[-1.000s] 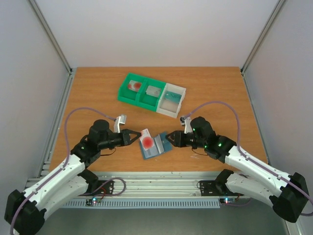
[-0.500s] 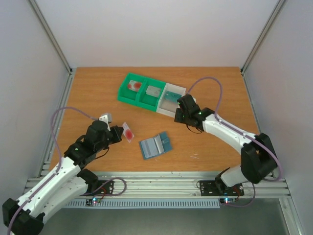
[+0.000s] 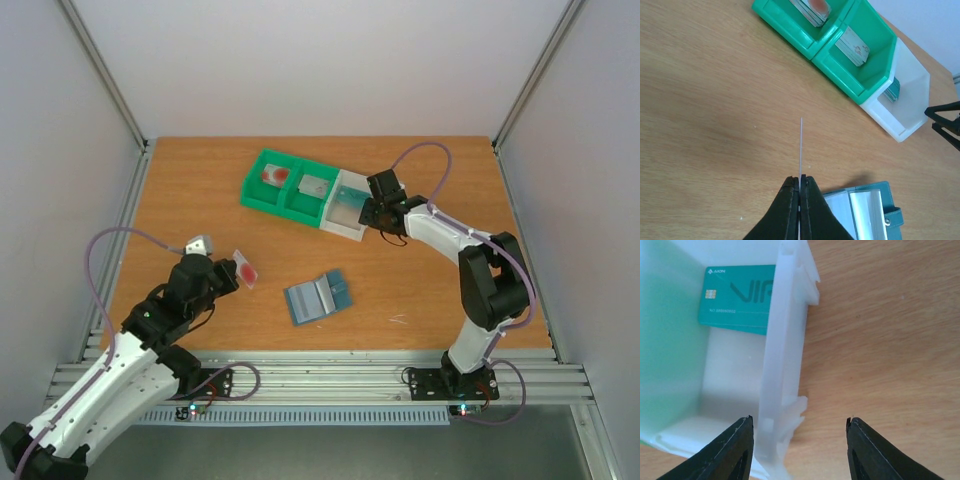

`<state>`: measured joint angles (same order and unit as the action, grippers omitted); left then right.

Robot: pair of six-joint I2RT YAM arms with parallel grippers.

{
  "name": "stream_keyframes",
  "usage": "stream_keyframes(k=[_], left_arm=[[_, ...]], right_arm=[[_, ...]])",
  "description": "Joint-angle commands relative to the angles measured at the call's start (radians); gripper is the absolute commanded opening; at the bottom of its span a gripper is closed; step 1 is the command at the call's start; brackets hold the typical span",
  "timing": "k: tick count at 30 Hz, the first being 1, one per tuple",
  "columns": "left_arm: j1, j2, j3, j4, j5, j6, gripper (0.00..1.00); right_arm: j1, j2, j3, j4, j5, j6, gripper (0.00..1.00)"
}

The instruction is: Take the credit cards out of the card holder

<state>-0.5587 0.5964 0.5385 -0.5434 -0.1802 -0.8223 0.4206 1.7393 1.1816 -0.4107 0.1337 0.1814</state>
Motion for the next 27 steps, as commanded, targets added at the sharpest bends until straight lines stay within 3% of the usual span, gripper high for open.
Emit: stream_keyframes(k=[1,5,19,27], left_arm=[[-0.003,-0.038,-0.041,0.048,0.004,0.016,0.00],[-0.003,-0.059,-0.060,0.058,0.012,0.010,0.01],[-0.003,-0.065,-0.078,0.072,-0.025,-0.091,0.00],[-0.003,-0.058,-0.063,0.104,-0.079,-0.090,0.00]], right_arm=[[-0.015,0.042,0.050,0.037,-0.054,-0.001,0.53],[-0.017,0.121,0.134,-0.044,-0.019,0.003,0.52],[-0.016,0.110,0.138,-0.116,-0.038,-0.016,0.20],[-0.013,0.043,0.046,-0.100,-0.118,-0.026,0.17]])
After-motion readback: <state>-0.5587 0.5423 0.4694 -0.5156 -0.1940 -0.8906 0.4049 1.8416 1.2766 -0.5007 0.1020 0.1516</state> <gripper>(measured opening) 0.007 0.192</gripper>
